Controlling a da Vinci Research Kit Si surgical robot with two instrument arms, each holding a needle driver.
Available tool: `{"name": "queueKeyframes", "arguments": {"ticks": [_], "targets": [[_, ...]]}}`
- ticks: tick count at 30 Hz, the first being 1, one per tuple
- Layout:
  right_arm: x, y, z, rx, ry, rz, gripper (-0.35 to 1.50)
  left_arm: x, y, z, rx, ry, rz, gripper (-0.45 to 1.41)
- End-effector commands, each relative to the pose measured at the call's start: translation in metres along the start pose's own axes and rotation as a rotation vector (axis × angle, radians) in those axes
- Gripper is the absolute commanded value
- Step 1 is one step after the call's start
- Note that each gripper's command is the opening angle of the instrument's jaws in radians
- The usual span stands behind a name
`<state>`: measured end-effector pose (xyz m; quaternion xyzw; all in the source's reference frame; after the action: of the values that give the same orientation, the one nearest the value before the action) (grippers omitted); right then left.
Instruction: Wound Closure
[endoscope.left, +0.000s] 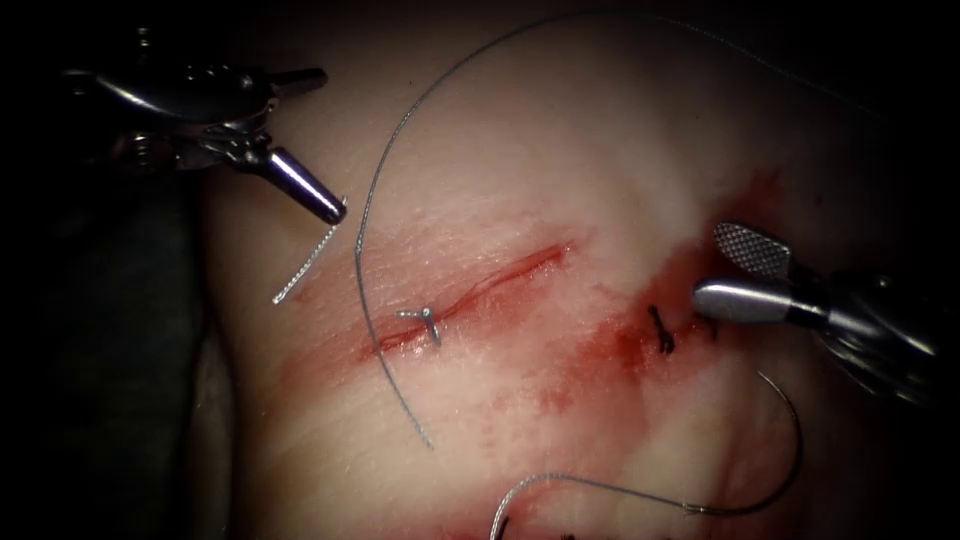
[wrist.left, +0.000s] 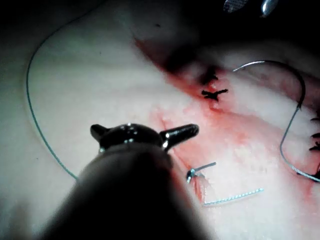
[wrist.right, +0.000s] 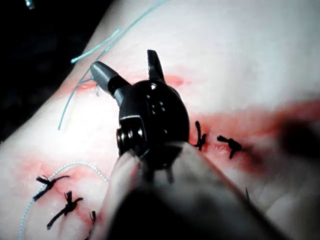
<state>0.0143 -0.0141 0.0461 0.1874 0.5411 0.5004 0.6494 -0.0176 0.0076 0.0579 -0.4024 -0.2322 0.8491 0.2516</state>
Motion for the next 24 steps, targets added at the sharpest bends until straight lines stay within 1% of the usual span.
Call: {"name": "queueKeyframes", "arguments": {"ticks": [1,3,4,5,6,8,9,10,11,12,13,14,16,17,19,21,22,23,24], "targets": [[0.0003,0.0010,-0.0002,-0.009,0.013,-0.001,1.10,0.0005,0.0005,0.0017,-0.008,-0.004,0.019,1.28],[0.0007,0.0020,-0.0013,-0.024,0.019,-0.010,1.05,0.0016,0.0022,0.0039,-0.030,-0.009,0.029,1.25],[0.0009,0.0028,-0.0020,-0.040,0.027,-0.019,1.03,0.0021,0.0034,0.0059,-0.064,-0.004,0.056,1.25],[0.0009,0.0028,-0.0020,-0.040,0.027,-0.019,1.03,0.0021,0.0034,0.0059,-0.064,-0.004,0.056,1.25],[0.0010,0.0032,-0.0022,-0.049,0.031,-0.018,1.03,0.0023,0.0041,0.0072,-0.092,-0.006,0.066,1.21],[0.0012,0.0040,-0.0026,-0.075,0.043,-0.032,0.96,0.0022,0.0049,0.0090,-0.125,-0.011,0.081,1.16],[0.0013,0.0044,-0.0027,-0.090,0.050,-0.036,0.86,0.0020,0.0053,0.0100,-0.136,-0.015,0.097,1.11],[0.0013,0.0046,-0.0026,-0.102,0.056,-0.041,0.83,0.0018,0.0055,0.0107,-0.142,-0.019,0.108,1.11],[0.0014,0.0052,-0.0024,-0.127,0.066,-0.068,0.81,0.0014,0.0056,0.0124,-0.155,-0.027,0.134,1.11],[0.0014,0.0054,-0.0024,-0.135,0.069,-0.079,0.74,0.0011,0.0056,0.0131,-0.161,-0.031,0.146,1.11],[0.0013,0.0055,-0.0023,-0.126,0.065,-0.091,0.69,0.0009,0.0056,0.0136,-0.167,-0.034,0.157,1.08],[0.0011,0.0057,-0.0023,-0.113,0.060,-0.111,0.68,0.0006,0.0057,0.0142,-0.171,-0.044,0.167,1.04],[0.0005,0.0057,-0.0021,-0.084,0.050,-0.117,0.64,0.0000,0.0058,0.0153,-0.178,-0.077,0.184,1.04],[0.0001,0.0057,-0.0020,-0.082,0.044,-0.122,0.66,-0.0003,0.0059,0.0160,-0.190,-0.095,0.201,1.03],[-0.0005,0.0055,-0.0017,-0.086,0.032,-0.128,0.68,-0.0009,0.0062,0.0171,-0.218,-0.108,0.192,0.89],[-0.0010,0.0054,-0.0014,-0.086,0.028,-0.132,0.69,-0.0012,0.0066,0.0181,-0.257,-0.123,0.212,0.72],[-0.0012,0.0052,-0.0012,-0.088,0.026,-0.134,0.71,-0.0014,0.0071,0.0190,-0.285,-0.136,0.220,0.59],[-0.0012,0.0052,-0.0012,-0.088,0.026,-0.134,0.71,-0.0014,0.0071,0.0190,-0.285,-0.136,0.220,0.59],[-0.0013,0.0052,-0.0011,-0.088,0.027,-0.135,0.71,-0.0015,0.0076,0.0197,-0.305,-0.145,0.233,0.47]]}}
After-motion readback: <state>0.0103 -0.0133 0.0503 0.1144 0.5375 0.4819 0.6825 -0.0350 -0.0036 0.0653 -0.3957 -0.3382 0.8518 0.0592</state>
